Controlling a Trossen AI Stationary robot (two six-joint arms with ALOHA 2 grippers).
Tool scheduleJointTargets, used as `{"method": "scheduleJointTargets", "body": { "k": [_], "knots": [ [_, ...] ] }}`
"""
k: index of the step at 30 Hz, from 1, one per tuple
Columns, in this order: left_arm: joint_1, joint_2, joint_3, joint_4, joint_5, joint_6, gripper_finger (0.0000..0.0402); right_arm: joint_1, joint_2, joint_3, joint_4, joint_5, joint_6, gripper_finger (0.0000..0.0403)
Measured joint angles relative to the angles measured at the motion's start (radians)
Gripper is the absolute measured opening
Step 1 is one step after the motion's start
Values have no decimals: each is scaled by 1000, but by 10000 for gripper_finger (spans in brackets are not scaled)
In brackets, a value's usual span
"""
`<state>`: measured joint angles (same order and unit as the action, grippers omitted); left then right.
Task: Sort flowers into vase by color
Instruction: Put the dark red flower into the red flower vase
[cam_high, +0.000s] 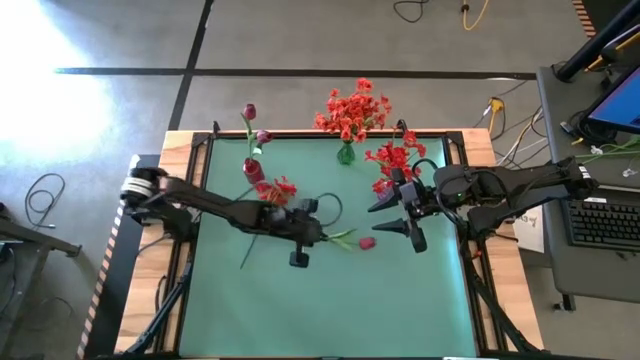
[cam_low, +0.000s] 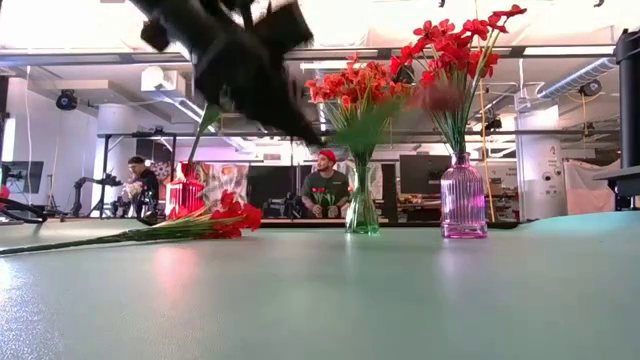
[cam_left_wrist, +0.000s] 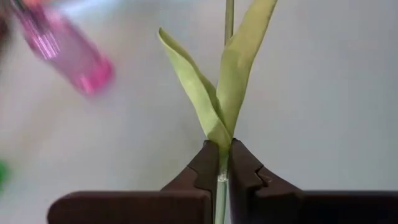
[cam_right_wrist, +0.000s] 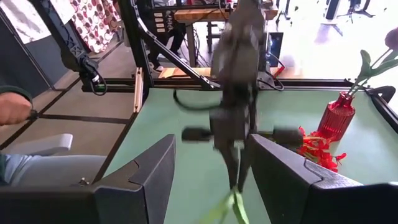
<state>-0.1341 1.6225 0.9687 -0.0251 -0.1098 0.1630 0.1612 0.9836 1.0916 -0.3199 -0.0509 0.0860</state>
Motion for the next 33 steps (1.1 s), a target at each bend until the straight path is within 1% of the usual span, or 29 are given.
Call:
{"method": "scheduleJointTargets", "body": {
  "k": [4, 9, 11, 14, 15, 19, 21, 23, 27, 29, 33],
  "knots": [
    [0, -139, -66, 153, 58, 89, 0, 0, 0, 0, -4, 0, 0, 194],
    [29, -325, -242, 399, 65, 179, 0, 0, 0, 0, -6, 0, -1, 194],
    [52, -392, -318, 516, 26, 204, 0, 0, 0, 0, -5, 0, -6, 194],
    [102, -475, -423, 704, -84, 218, 0, 0, 0, 0, -5, 0, -9, 194],
    [121, -499, -456, 763, -107, 222, 0, 0, 0, 0, -4, 0, -9, 194],
    [196, -577, -575, 1000, -116, 234, 0, 0, 0, 0, -1, 0, -9, 194],
    [227, -601, -622, 1102, -117, 207, 0, 0, 0, 0, 0, 0, -8, 194],
    [251, -618, -662, 1172, -118, 172, 0, 0, 0, 0, -1, 0, -8, 194],
    [275, -635, -706, 1254, -126, 98, 0, 0, 0, 0, 2, 0, -10, 194],
    [275, -638, -715, 1279, -188, 45, 0, 0, 0, 0, 3, 0, -10, 194],
    [276, -650, -719, 1290, -375, -53, 0, 0, 0, 0, 3, 0, -11, 194]
  ]
}}
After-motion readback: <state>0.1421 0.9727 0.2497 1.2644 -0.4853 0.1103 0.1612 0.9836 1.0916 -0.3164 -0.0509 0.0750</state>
